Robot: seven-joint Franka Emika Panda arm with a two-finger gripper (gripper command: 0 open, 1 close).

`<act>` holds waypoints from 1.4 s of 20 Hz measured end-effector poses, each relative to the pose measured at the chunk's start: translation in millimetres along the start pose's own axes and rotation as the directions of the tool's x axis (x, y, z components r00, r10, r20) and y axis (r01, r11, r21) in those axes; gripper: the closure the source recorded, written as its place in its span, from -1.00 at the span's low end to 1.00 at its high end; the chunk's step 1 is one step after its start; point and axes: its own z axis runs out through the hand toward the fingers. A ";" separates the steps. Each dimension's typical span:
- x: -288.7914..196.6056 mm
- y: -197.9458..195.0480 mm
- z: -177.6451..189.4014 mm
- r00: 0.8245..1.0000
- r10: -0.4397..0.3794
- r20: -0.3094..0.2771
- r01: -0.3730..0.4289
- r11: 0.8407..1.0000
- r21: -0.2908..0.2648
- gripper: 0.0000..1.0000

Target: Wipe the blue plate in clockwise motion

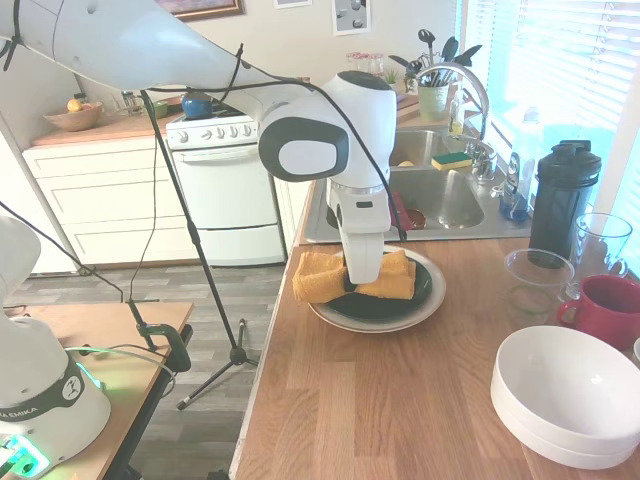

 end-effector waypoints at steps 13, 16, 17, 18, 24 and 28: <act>-18.0 -45.5 5.6 0.999 -0.029 -0.034 0.030 1.000 0.006 1.00; -2.4 -50.7 7.8 0.999 -0.013 -0.032 0.013 1.000 0.010 1.00; 4.1 -51.5 9.3 1.000 -0.004 -0.031 0.004 1.000 0.009 1.00; 10.7 -51.7 10.5 1.000 0.005 -0.030 -0.005 1.000 0.010 1.00; 42.1 -40.1 7.0 0.998 0.058 -0.038 -0.057 0.998 0.016 1.00; 44.6 -38.0 6.8 0.997 0.060 -0.042 -0.059 0.998 0.013 1.00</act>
